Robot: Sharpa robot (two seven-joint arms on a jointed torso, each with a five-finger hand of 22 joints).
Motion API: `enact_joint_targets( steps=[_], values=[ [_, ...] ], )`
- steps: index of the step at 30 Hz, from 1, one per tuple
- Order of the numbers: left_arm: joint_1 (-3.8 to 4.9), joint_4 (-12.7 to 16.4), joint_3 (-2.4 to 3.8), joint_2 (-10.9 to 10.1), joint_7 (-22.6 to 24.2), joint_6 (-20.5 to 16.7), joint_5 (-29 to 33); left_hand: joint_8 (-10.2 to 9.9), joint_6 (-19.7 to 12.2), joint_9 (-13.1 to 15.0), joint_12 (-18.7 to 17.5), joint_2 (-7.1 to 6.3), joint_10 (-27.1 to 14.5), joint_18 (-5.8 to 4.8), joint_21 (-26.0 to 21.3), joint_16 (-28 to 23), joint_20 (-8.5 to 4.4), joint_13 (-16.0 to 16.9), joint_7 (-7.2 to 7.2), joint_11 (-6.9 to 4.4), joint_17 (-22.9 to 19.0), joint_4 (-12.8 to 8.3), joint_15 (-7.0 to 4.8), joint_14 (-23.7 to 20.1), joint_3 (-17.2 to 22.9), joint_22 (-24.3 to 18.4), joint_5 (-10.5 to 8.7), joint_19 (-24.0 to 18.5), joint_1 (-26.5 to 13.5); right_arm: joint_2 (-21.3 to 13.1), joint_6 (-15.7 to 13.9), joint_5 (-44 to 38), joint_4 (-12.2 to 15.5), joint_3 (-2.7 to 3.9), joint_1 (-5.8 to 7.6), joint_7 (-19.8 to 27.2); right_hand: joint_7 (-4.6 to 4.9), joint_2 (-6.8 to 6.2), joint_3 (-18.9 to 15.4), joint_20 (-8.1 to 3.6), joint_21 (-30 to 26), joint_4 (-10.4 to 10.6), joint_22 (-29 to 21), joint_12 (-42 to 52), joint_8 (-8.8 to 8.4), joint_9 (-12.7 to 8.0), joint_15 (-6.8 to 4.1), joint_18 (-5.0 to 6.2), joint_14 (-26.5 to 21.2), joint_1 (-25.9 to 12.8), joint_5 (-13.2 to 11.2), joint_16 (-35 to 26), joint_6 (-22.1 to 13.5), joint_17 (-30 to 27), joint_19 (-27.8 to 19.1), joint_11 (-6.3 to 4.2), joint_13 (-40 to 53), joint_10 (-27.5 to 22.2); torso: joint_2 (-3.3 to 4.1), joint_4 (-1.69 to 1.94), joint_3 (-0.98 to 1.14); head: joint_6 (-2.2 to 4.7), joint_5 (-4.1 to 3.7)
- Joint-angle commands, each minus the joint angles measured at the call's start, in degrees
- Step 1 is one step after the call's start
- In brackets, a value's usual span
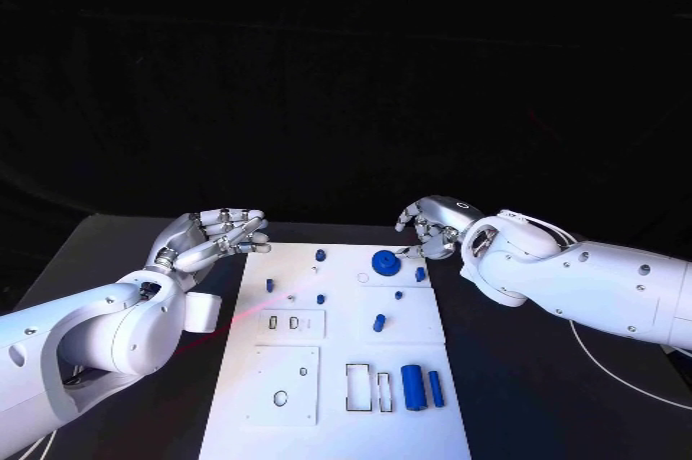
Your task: Assemble the parts on the task board
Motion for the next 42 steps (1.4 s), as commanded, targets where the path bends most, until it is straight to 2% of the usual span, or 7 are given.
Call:
enact_joint_targets(
  steps=[1,4,11,24,28,33,42],
  values=[
    [0.05,0.0,0.03,0.2,0.0,1.4,0.1,-0.2,0.0,0.0,-0.4,-0.49,0.3,-0.02,0.2,-0.5,0.05,0.0,0.29,0.28,0.1,-0.1,0.26,0.1,0.3,0.0,-0.08,-0.5,-0.3,0.9,2.9,1.9,-1.1,-0.15,-0.51,-0.7,0.28,0.01,-0.9,0.24,0.5,2.1,7.2,5.9,0.83,0.2,0.37,-0.99,3.5,1.4,0.3,0.9,-0.9,2.4,1.1,0.23,6.2,1.8,0.14,0.30,0.20,-0.27,0.03],
    [0.05,0.0,0.03,0.3,0.0,1.4,0.1,-0.2,0.0,0.0,-0.4,-0.49,0.3,-0.02,0.2,-0.5,0.05,0.0,0.29,0.28,0.1,-0.1,0.26,0.1,0.3,0.0,-0.08,-0.5,-0.3,1.9,3.1,2.4,-2.3,-0.28,-0.89,-0.6,0.52,0.28,-1.5,0.49,1.8,2.6,9.2,13.5,1.61,0.4,0.74,-1.46,4.5,2.0,0.6,2.8,-1.5,8.0,2.4,0.54,14.2,6.0,0.25,0.38,0.25,-0.28,-0.13],
    [0.05,0.1,0.03,0.5,-0.1,1.4,0.1,-0.2,0.0,-0.1,-0.6,-0.53,0.2,-0.02,0.2,-0.6,0.07,0.0,0.31,0.31,0.1,-0.2,0.28,0.1,0.3,0.0,-0.08,-0.6,-0.4,3.8,2.8,2.7,-4.4,-0.43,-1.59,0.4,0.94,0.98,-1.8,1.01,3.1,2.6,11.0,19.8,2.69,0.5,1.19,-1.92,5.0,1.8,1.5,3.7,-2.2,10.9,3.6,1.01,21.0,9.8,0.43,0.55,0.27,-0.23,-0.22],
    [0.06,0.0,0.03,0.5,-0.3,1.1,0.1,-0.3,-0.1,-0.1,-0.7,-0.55,0.2,-0.02,0.3,-0.7,0.09,0.0,0.34,0.34,0.2,-0.2,0.31,0.0,0.4,0.0,-0.08,-0.7,-0.4,5.2,3.6,2.0,-6.0,-0.50,-2.43,1.3,0.90,1.56,-1.4,1.13,3.4,2.6,11.6,20.9,3.45,0.6,1.27,-2.06,5.1,1.6,2.5,3.9,-1.8,11.5,4.0,1.02,22.3,10.5,0.31,0.51,0.23,-0.66,-0.09],
    [0.06,-0.2,0.03,0.4,-0.3,0.8,0.1,-0.4,-0.1,-0.1,-0.8,-0.49,0.2,-0.01,0.3,-0.7,0.09,0.0,0.38,0.36,0.2,-0.3,0.31,0.0,0.5,0.0,-0.07,-0.7,-0.4,5.3,4.0,1.7,-6.0,-0.51,-2.57,1.7,0.75,1.98,-0.7,1.10,3.6,2.6,11.8,21.6,3.92,0.6,1.19,-2.10,5.1,1.4,4.7,4.0,-1.1,11.8,4.1,0.90,23.0,10.9,0.29,0.39,0.23,-0.73,0.09],
    [0.06,-0.3,0.03,0.4,-0.3,0.6,0.1,-0.4,-0.1,-0.1,-0.9,-0.43,0.2,0.00,0.3,-0.7,0.09,0.0,0.40,0.36,0.2,-0.3,0.30,0.1,0.5,0.0,-0.07,-0.7,-0.3,5.2,4.3,1.6,-6.2,-0.51,-2.65,1.8,0.55,2.44,0.2,1.01,3.7,2.5,12.1,22.0,4.10,0.4,1.06,-2.17,5.1,1.4,5.9,4.0,-0.3,12.0,4.3,0.72,23.5,11.3,0.24,0.46,0.18,-0.87,-0.01],
    [0.06,-0.4,0.03,0.3,-0.3,0.6,0.1,-0.4,-0.1,-0.1,-0.9,-0.40,0.2,0.01,0.3,-0.8,0.09,0.0,0.41,0.37,0.2,-0.4,0.30,0.1,0.6,0.0,-0.07,-0.7,-0.3,5.1,5.4,1.7,-6.6,-0.51,-2.71,2.0,0.28,2.87,1.5,0.84,3.9,2.5,12.3,22.3,4.11,0.2,0.86,-2.23,5.1,1.3,6.9,4.1,1.0,12.1,4.4,0.47,23.9,11.6,0.26,0.46,0.19,-0.96,-0.02]
  ],
)
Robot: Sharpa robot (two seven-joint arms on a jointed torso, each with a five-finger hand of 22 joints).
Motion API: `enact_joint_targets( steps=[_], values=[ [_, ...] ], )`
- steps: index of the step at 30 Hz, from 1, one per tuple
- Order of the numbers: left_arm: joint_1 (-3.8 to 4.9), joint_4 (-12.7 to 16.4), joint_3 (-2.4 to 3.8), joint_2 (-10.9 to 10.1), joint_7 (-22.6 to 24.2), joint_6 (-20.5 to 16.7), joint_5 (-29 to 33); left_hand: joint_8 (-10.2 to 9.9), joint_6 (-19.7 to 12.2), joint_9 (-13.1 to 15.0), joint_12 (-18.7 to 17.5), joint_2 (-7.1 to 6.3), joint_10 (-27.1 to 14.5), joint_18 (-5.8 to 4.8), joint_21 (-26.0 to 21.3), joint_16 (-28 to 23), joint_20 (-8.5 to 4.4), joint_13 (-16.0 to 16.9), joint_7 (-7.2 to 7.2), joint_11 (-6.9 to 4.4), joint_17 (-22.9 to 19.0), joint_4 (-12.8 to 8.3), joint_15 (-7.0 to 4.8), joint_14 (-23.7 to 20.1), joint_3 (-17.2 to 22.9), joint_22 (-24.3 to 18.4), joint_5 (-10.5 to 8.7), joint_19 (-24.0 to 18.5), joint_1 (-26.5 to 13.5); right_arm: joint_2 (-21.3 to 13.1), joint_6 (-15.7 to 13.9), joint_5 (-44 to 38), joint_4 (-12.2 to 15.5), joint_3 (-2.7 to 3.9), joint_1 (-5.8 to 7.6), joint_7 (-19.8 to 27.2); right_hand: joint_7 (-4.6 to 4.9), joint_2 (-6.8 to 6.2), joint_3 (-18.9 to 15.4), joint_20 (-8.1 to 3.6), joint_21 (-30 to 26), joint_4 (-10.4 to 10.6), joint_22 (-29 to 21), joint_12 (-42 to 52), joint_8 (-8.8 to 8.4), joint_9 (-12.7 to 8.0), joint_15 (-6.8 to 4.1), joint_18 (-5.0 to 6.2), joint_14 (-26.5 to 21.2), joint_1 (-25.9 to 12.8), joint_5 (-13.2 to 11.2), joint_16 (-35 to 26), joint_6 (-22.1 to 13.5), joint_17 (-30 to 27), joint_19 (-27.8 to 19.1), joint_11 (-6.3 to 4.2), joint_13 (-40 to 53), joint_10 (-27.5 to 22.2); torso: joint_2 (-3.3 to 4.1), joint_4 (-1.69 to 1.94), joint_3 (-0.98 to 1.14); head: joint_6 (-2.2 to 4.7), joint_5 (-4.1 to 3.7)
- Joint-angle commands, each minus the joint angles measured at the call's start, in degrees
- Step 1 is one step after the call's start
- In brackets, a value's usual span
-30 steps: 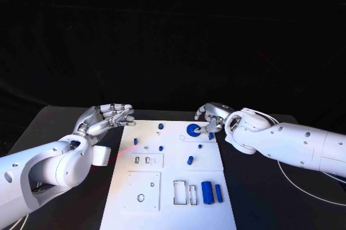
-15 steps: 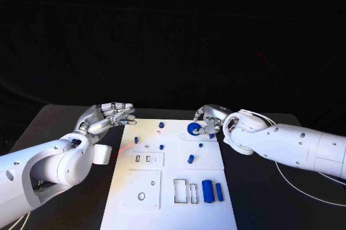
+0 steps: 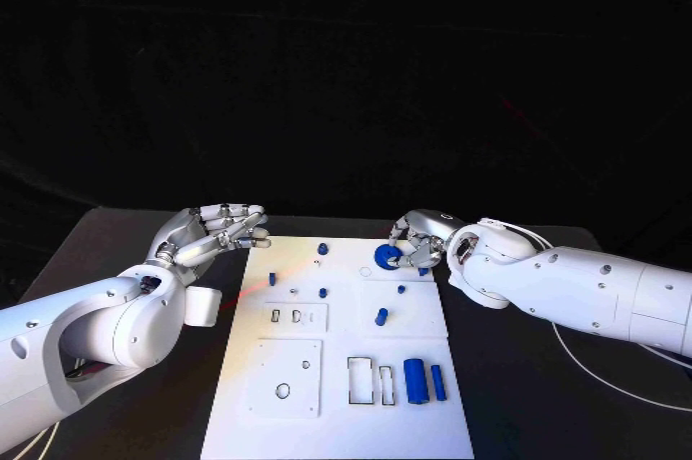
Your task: Assemble the parts on the task board
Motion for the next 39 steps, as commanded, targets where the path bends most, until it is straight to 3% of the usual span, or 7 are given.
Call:
enact_joint_targets(
  steps=[1,9,22,24,27,39],
  values=[
    [0.07,0.1,0.04,0.0,0.2,0.3,0.1,-0.4,-0.1,-0.1,-0.4,-0.17,0.2,0.01,0.3,-0.2,-0.11,0.0,0.41,0.37,0.1,0.0,0.30,0.1,0.3,0.1,-0.08,-0.5,-0.1,0.1,2.1,-0.7,-0.1,-0.02,-0.11,0.7,-0.06,0.72,0.7,-0.01,0.3,-0.1,12.4,0.4,0.30,-0.2,-0.09,-0.50,5.3,-0.1,0.3,0.4,0.6,11.1,4.1,-0.33,9.9,1.7,0.02,-0.01,0.02,-0.07,0.03],
    [0.07,0.1,0.04,0.0,0.1,0.4,0.1,-0.4,-0.1,-0.1,-0.4,-0.17,0.2,0.01,0.3,-0.2,-0.11,0.0,0.41,0.37,0.1,0.0,0.30,0.1,0.3,0.1,-0.08,-0.5,-0.1,0.6,2.8,-1.3,-0.7,-0.02,-0.41,0.5,-0.08,0.55,0.9,-0.06,0.3,-0.1,12.4,0.3,0.14,-0.3,-0.13,-0.51,5.3,-0.1,0.1,0.4,0.7,11.1,4.1,-0.35,9.8,1.6,0.00,0.02,0.01,-0.12,0.12],
    [0.07,0.1,0.04,0.0,0.0,0.6,0.1,-0.4,-0.1,-0.1,-0.5,-0.14,0.2,0.01,0.3,-0.3,-0.10,0.0,0.45,0.40,0.1,-0.1,0.31,0.1,0.3,0.1,-0.08,-0.5,-0.1,0.8,0.2,-5.2,-0.5,-0.03,-0.69,-1.1,-0.30,0.37,1.9,-0.17,0.7,-0.1,13.1,0.6,-0.01,-0.5,-0.25,-0.68,5.3,-0.1,-0.4,0.4,1.7,11.2,4.5,-0.53,10.2,1.9,-0.04,-0.02,-0.02,-0.01,0.21],
    [0.07,0.1,0.05,0.0,0.0,0.6,0.1,-0.4,-0.1,-0.1,-0.5,-0.14,0.2,0.01,0.3,-0.3,-0.10,0.0,0.45,0.40,0.1,-0.1,0.31,0.1,0.3,0.1,-0.08,-0.5,-0.1,0.7,-0.9,-5.8,-0.2,-0.03,-0.72,-1.2,-0.57,0.53,3.0,-0.33,0.9,-0.2,13.3,0.8,-0.02,-0.7,-0.47,-0.74,5.3,0.2,-0.3,0.4,2.6,11.3,4.7,-0.78,10.4,2.1,-0.05,-0.02,-0.01,-0.02,0.23],
    [0.07,0.1,0.05,0.0,0.0,0.6,0.1,-0.4,-0.1,-0.1,-0.5,-0.14,0.2,0.01,0.3,-0.3,-0.10,0.0,0.45,0.40,0.1,-0.1,0.31,0.1,0.3,0.1,-0.08,-0.5,-0.1,0.4,-3.1,-6.6,0.5,-0.03,-0.75,-1.4,-1.02,0.55,5.5,-0.73,1.2,-0.2,13.8,1.2,-0.27,-0.9,-0.87,-0.88,5.3,0.8,-2.4,0.4,4.1,11.3,5.1,-1.25,10.9,2.5,-0.05,0.01,-0.03,0.05,0.26],
    [0.07,-0.2,0.05,0.1,0.1,0.7,0.1,-0.5,-0.2,-0.1,-0.6,-0.14,0.2,0.01,0.4,-0.3,-0.10,0.0,0.47,0.42,0.2,-0.1,0.33,0.1,0.4,0.1,-0.08,-0.5,-0.1,-0.4,-10.3,-10.0,4.4,0.06,-0.40,-2.7,-1.59,-0.36,9.4,-1.18,2.2,-0.4,15.1,1.7,-0.70,-1.0,-1.34,-1.28,5.4,0.6,-1.4,0.4,6.0,11.5,6.1,-1.75,11.6,3.2,-0.11,-0.05,-0.07,0.31,0.46]
  ],
)
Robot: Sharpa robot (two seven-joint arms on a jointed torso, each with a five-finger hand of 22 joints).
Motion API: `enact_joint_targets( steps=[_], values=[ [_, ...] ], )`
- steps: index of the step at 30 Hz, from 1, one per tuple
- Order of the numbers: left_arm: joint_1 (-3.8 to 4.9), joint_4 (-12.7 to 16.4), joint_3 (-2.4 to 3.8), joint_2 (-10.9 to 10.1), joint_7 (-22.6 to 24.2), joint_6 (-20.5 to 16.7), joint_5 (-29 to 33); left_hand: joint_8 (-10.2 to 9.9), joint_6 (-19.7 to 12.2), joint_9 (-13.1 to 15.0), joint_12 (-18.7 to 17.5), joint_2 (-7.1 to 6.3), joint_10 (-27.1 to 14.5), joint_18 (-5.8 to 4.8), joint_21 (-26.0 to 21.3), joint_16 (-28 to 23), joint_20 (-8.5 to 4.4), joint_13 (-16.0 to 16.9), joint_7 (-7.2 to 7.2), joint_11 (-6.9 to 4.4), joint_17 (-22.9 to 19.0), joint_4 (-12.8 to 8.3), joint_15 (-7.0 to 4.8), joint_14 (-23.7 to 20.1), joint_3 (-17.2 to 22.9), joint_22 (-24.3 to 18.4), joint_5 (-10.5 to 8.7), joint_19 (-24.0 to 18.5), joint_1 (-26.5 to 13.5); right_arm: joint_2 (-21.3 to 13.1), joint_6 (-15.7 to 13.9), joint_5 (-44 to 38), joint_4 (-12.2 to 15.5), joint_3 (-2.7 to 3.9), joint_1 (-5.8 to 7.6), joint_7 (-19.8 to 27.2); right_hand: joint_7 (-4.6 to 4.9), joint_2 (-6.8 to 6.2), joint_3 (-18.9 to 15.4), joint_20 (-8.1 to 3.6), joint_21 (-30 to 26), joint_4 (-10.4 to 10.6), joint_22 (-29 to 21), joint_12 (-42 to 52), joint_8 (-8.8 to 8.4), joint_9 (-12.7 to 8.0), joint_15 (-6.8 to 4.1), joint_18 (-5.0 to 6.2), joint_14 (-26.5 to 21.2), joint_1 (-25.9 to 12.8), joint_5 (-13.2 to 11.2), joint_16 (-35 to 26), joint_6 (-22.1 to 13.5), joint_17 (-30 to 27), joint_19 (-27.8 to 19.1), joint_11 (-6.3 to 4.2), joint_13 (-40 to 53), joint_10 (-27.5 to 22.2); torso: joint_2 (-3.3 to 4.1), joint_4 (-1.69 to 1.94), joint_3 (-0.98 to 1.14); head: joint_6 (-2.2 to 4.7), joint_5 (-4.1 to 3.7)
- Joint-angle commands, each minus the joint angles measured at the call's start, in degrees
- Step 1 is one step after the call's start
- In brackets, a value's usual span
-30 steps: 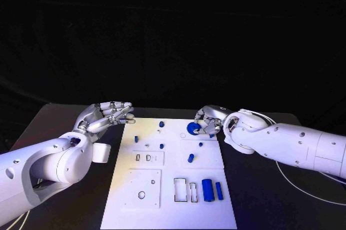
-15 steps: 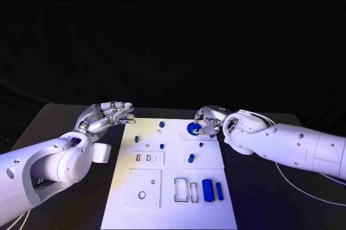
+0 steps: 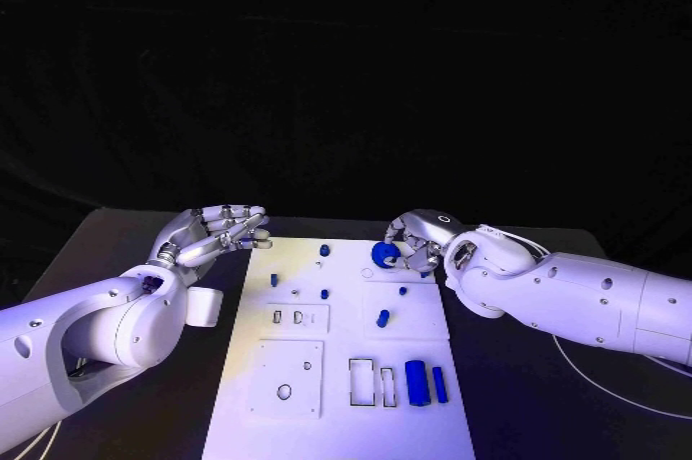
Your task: Assemble the parts on the task board
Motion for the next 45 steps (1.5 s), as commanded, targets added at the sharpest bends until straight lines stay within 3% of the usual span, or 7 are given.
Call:
enact_joint_targets(
  steps=[1,9,15,23,36,45],
  values=[
    [0.07,-0.1,0.05,0.1,0.3,0.6,0.1,-0.2,0.0,-0.1,-0.3,-0.14,0.2,0.01,0.4,-0.3,0.12,0.0,0.26,0.42,0.1,-0.1,0.33,0.1,0.4,0.1,-0.08,-0.3,-0.1,0.0,-4.3,-3.4,1.4,0.06,0.27,-1.3,-0.67,-0.18,0.4,-0.29,0.2,0.0,15.1,0.4,0.18,0.1,-0.50,-0.38,5.4,0.1,0.2,0.2,1.2,11.6,6.1,-0.31,11.6,3.2,-0.01,-0.01,-0.04,0.10,0.08],
    [0.07,-0.2,0.05,0.1,0.3,0.6,0.1,-0.2,0.0,-0.1,-0.3,-0.14,0.2,0.01,0.4,-0.3,0.12,0.0,0.26,0.42,0.1,-0.1,0.33,0.1,0.4,0.1,-0.08,-0.3,-0.1,1.0,-5.4,-4.8,4.4,0.11,0.68,-2.2,-0.74,-0.58,1.3,-0.39,0.2,0.0,15.1,0.4,-0.01,0.1,-0.58,-0.38,5.4,-0.3,0.3,0.2,1.6,11.6,6.1,-0.39,11.6,3.2,0.06,0.04,-0.09,0.16,0.38],
    [0.07,-0.1,0.05,0.2,0.3,0.6,0.1,-0.3,0.1,-0.1,-0.3,-0.11,0.2,0.01,0.4,-0.4,0.12,0.0,0.24,0.41,0.1,-0.2,0.33,0.1,0.4,0.1,-0.08,-0.3,-0.1,3.4,-5.1,-5.4,4.8,0.10,0.74,-2.7,-0.74,-0.77,1.8,-0.43,0.2,0.0,15.1,0.4,-0.14,0.1,-0.61,-0.38,5.3,-0.6,0.2,0.2,1.6,11.5,6.1,-0.40,11.6,3.2,0.10,0.02,-0.11,0.14,0.46],
    [0.07,0.0,0.05,0.3,0.3,0.6,0.1,-0.3,0.1,-0.1,-0.3,-0.11,0.2,0.01,0.4,-0.4,0.12,0.0,0.24,0.41,0.1,-0.2,0.33,0.1,0.4,0.1,-0.08,-0.3,-0.1,8.2,-4.3,-6.3,2.4,-0.06,0.58,-3.2,-0.73,-0.91,2.1,-0.45,0.2,0.0,15.1,0.4,-0.29,0.1,-0.61,-0.38,5.3,-0.8,-0.1,0.2,1.7,11.4,6.1,-0.39,11.6,3.2,0.16,0.24,-0.15,0.03,0.53],
    [0.08,0.2,0.05,0.5,0.3,0.6,0.1,-0.3,0.1,-0.1,-0.3,-0.11,0.2,0.01,0.4,-0.4,0.12,0.0,0.24,0.41,0.1,-0.2,0.33,0.1,0.4,0.1,-0.08,-0.3,-0.1,13.3,-2.8,-7.3,-2.1,-0.37,-0.54,-3.8,-0.62,-1.26,2.8,-0.45,0.2,0.0,15.1,0.2,-0.64,0.0,-0.58,-0.38,5.3,-1.3,-0.5,0.1,1.5,11.3,6.1,-0.31,11.4,3.0,0.13,0.09,-0.06,-0.31,0.83],
    [0.08,0.1,0.05,0.6,0.3,0.6,0.1,-0.3,0.1,-0.1,-0.3,-0.11,0.2,0.01,0.4,-0.4,0.12,0.0,0.24,0.41,0.1,-0.2,0.33,0.1,0.4,0.1,-0.08,-0.3,-0.1,15.1,-1.6,-7.4,-4.5,-0.52,-1.21,-3.9,-0.57,-1.47,3.0,-0.44,0.2,-0.1,15.1,0.1,-0.78,0.0,-0.54,-0.38,5.3,-1.5,-0.8,0.1,1.4,11.2,6.1,-0.27,11.4,3.0,0.12,0.07,-0.05,-0.46,1.00]
  ],
)
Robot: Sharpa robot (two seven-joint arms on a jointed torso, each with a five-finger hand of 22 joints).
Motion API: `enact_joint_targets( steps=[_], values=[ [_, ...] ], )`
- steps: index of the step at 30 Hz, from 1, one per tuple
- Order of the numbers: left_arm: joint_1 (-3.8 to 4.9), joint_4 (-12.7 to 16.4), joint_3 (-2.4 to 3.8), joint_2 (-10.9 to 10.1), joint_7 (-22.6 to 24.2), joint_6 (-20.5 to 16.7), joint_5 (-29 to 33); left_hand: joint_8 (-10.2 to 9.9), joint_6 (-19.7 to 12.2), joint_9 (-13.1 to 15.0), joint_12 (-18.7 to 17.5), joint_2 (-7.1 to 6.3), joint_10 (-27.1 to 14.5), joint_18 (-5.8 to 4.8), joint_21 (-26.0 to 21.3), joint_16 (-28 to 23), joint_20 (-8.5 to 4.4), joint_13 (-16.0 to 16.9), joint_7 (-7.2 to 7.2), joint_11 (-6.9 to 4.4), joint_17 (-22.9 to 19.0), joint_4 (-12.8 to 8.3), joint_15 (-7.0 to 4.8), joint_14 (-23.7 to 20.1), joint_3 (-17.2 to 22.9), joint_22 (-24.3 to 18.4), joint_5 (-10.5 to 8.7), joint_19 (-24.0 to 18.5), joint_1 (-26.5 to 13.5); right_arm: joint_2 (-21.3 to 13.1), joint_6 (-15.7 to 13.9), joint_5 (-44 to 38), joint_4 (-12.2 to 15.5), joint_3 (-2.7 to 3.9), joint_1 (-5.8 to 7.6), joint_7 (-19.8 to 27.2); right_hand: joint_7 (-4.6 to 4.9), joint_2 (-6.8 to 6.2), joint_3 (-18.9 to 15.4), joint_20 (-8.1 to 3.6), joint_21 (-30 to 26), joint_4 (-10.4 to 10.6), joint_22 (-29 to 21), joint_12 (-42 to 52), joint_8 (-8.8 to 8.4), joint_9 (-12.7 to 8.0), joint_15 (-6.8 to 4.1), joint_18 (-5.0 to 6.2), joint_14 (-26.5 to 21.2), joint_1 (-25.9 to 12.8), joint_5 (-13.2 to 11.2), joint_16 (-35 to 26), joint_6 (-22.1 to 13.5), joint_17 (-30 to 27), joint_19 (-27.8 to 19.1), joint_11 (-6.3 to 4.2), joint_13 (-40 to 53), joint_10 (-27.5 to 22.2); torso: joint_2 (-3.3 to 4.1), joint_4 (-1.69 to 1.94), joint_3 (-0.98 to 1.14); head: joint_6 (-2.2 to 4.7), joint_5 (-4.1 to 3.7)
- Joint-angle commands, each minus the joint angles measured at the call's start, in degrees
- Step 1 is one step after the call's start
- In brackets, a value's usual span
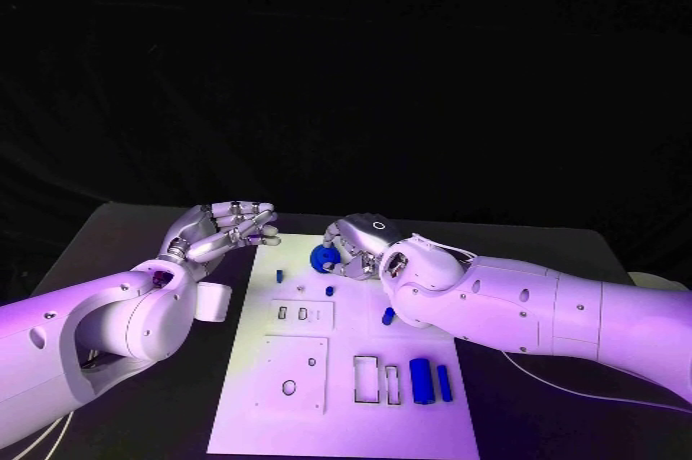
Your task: Assemble the parts on the task board
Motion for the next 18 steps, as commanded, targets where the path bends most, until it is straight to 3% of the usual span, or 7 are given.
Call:
enact_joint_targets(
  steps=[1,6,14,18],
  values=[
    [0.08,0.2,0.05,0.1,0.3,0.6,0.1,-0.3,0.1,0.0,-0.3,-0.11,0.0,0.02,0.2,-0.4,0.11,0.0,0.24,0.20,0.1,0.0,0.33,0.1,0.2,0.1,-0.08,-0.3,-0.1,0.4,1.8,-1.2,-0.7,-0.06,-0.20,-0.5,-0.83,-0.16,0.3,-0.38,0.3,0.0,15.1,-0.1,0.22,0.1,-0.35,-0.39,5.1,-0.2,-0.2,0.1,1.1,11.2,6.0,-0.28,11.4,3.0,-0.02,-0.09,0.04,-0.05,0.15],
    [0.08,0.2,0.05,0.1,0.3,0.6,0.1,-0.3,0.1,0.0,-0.3,-0.11,0.0,0.02,0.2,-0.4,0.11,0.0,0.24,0.20,0.1,0.0,0.33,0.1,0.2,0.1,-0.08,-0.3,-0.1,1.0,2.0,-1.3,-1.6,-0.12,-0.30,-0.6,-0.77,-0.34,0.4,-0.35,0.3,0.0,15.1,-0.2,0.09,0.0,-0.31,-0.39,5.1,-0.4,-0.4,0.1,1.0,11.2,6.0,-0.23,11.2,2.9,-0.04,-0.17,0.05,-0.07,0.17],
    [0.08,0.1,0.05,0.2,0.3,0.6,0.1,-0.3,0.1,0.0,-0.3,-0.11,0.0,0.02,0.2,-0.4,0.11,0.0,0.24,0.20,0.1,0.0,0.33,0.1,0.2,0.1,-0.08,-0.3,-0.1,1.9,1.9,-1.5,-2.8,-0.21,-0.40,-0.6,-0.50,-0.89,0.9,-0.23,0.3,0.0,15.1,-0.7,-0.48,0.0,-0.14,-0.39,5.0,-1.1,-1.0,0.0,0.5,10.9,6.0,0.00,10.7,2.4,-0.01,0.00,0.07,-0.13,0.14],
    [0.09,0.1,0.05,0.2,0.2,0.7,0.1,-0.3,0.1,0.0,-0.4,-0.12,0.1,0.02,0.3,-0.5,0.12,0.0,0.24,0.20,0.2,-0.1,0.33,0.1,0.3,0.1,-0.08,-0.4,-0.1,2.3,1.2,-1.6,-3.3,-0.23,-0.43,-0.7,0.00,-1.34,1.2,0.02,0.1,0.0,14.9,-1.4,-1.47,-0.3,0.21,-0.33,5.0,-1.9,-2.5,0.0,-0.7,10.7,5.8,0.43,10.0,1.8,-0.03,-0.06,0.03,-0.07,0.14]
  ],
)
